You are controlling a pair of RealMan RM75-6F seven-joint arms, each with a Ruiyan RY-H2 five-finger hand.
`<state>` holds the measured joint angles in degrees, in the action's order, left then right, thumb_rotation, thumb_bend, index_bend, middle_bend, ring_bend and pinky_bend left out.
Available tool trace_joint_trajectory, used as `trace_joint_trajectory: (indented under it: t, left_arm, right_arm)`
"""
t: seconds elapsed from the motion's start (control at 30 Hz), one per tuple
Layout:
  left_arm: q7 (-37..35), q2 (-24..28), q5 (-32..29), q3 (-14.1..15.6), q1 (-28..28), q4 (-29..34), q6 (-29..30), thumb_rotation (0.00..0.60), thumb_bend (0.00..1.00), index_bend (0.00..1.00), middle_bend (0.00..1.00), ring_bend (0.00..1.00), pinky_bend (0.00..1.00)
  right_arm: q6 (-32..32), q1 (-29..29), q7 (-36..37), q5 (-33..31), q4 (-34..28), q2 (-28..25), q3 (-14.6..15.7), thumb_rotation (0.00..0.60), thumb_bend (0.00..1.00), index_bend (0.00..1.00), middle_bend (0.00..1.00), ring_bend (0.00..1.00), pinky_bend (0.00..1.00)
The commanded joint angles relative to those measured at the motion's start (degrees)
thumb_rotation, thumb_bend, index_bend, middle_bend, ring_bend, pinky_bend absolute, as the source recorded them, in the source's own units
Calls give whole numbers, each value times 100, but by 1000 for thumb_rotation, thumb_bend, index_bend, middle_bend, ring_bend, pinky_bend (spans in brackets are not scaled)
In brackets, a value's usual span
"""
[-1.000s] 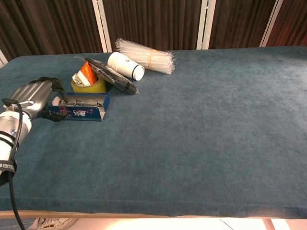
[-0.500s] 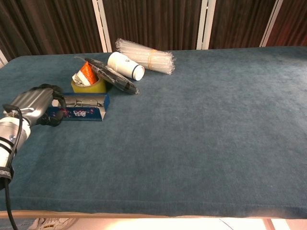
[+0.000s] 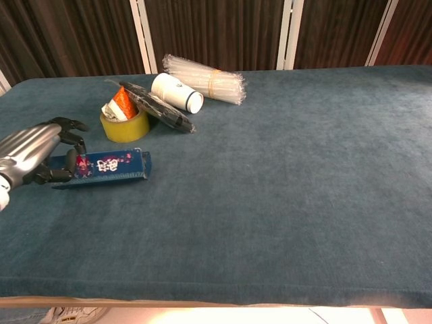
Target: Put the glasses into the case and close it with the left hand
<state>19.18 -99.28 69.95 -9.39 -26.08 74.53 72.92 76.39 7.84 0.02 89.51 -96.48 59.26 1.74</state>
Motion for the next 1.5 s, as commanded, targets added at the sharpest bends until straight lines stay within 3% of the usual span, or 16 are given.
trace_joint_trajectory:
  t: [0.03, 0.37, 0.87, 0.93, 1.27, 1.4, 1.5]
  left_arm:
    - [17, 155, 121, 15, 95, 165, 180, 600, 639, 626, 137, 13, 79]
    - [110, -112, -513, -507, -163, -431, -222, 600, 610, 642, 149, 16, 79]
    - [272, -629, -852, -754, -555, -1229, -563, 600, 544, 636, 155, 22, 80]
    - [279, -673, -894, -762, -579, -1306, -612, 600, 514, 593, 151, 22, 79]
    - [294, -982, -913, -829, -720, -1821, -553, 600, 395, 133, 82, 19, 80]
    - [313, -1088, -847, -854, -795, -1946, -472, 600, 380, 45, 51, 13, 80]
    - [318, -1136, -814, -851, -813, -1996, -432, 600, 378, 37, 48, 11, 80]
  right_arm:
    - [-14, 4, -33, 8, -9, 16, 9, 600, 268, 0, 0, 0, 0]
    - [1, 4, -9, 25, -8, 5, 9, 600, 268, 0, 0, 0, 0]
    - [43, -15, 91, 26, -3, -53, 3, 600, 268, 0, 0, 0, 0]
    - [45, -15, 102, 27, 0, -58, 3, 600, 268, 0, 0, 0, 0]
    - [67, -27, 143, 29, -4, -74, -1, 600, 268, 0, 0, 0, 0]
    - [67, -29, 147, 32, -9, -76, 2, 600, 268, 0, 0, 0, 0]
    - [67, -29, 159, 35, -7, -80, 2, 600, 268, 0, 0, 0, 0]
